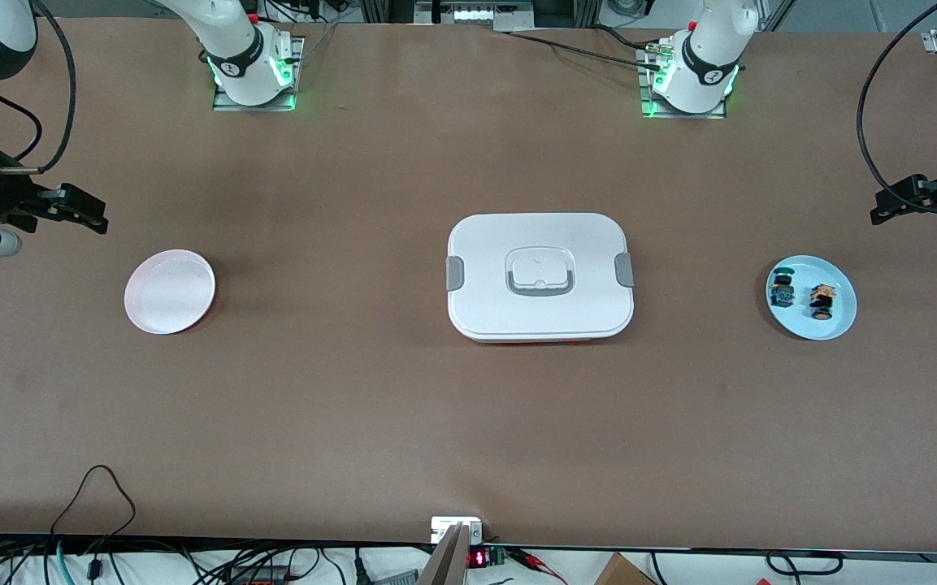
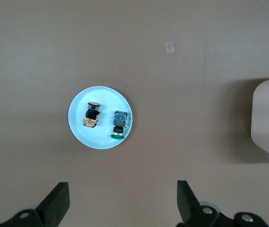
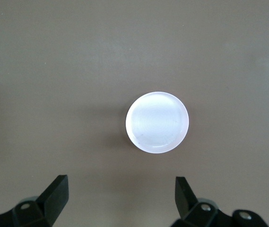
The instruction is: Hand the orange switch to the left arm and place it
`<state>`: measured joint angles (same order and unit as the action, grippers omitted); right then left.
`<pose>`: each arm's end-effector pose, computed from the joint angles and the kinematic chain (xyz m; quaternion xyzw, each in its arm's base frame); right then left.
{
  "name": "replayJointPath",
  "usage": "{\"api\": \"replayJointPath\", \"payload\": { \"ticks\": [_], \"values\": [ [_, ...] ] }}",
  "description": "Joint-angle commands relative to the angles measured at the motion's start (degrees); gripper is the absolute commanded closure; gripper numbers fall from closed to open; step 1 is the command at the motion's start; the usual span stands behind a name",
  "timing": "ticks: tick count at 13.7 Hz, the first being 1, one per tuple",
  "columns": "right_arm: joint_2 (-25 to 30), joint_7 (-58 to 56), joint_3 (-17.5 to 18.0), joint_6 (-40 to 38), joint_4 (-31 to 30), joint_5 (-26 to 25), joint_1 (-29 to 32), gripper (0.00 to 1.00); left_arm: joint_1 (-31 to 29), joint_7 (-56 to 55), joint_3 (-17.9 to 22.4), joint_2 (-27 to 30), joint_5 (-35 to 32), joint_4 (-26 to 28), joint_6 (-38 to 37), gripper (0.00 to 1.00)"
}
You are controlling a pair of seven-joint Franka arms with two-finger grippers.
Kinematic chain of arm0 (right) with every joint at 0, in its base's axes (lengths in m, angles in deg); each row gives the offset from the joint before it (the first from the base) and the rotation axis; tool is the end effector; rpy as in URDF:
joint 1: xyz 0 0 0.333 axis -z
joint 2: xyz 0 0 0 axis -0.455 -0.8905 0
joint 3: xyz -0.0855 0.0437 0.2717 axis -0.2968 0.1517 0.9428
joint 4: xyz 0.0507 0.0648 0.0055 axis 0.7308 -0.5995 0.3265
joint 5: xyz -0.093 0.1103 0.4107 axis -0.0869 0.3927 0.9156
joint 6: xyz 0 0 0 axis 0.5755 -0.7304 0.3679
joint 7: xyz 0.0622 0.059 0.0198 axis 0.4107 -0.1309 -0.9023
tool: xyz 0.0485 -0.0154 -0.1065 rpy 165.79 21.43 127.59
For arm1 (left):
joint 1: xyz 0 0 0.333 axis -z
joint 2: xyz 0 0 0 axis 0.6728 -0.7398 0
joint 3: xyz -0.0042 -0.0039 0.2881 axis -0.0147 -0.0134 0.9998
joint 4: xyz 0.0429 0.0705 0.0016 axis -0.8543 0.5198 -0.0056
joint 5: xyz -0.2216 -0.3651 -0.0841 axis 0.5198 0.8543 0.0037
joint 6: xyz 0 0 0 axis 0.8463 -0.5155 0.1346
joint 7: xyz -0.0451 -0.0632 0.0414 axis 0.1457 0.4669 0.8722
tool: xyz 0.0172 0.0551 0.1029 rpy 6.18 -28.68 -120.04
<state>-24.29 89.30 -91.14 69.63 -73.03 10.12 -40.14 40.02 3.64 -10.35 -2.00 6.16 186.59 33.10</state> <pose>0.6224 0.0041 0.5277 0.9994 0.0050 -0.0218 0.0247 0.5951 0.0891 0.5162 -0.9994 0.0027 0.0343 0.0068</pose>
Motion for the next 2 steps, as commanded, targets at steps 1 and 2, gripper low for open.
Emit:
{"api": "replayJointPath", "payload": {
  "ticks": [1, 2],
  "values": [
    [0.1, -0.4, 0.2, -1.5, 0.6, 0.4, 0.0, 0.0, 0.5, 1.2, 0.5, -0.7, -1.0, -1.5, -0.2, 0.0],
    [0.0, -0.4, 0.2, -1.5, 0.6, 0.4, -0.1, 0.0, 0.5, 1.2, 0.5, -0.7, -1.0, -1.6, -0.2, 0.0]
  ]
}}
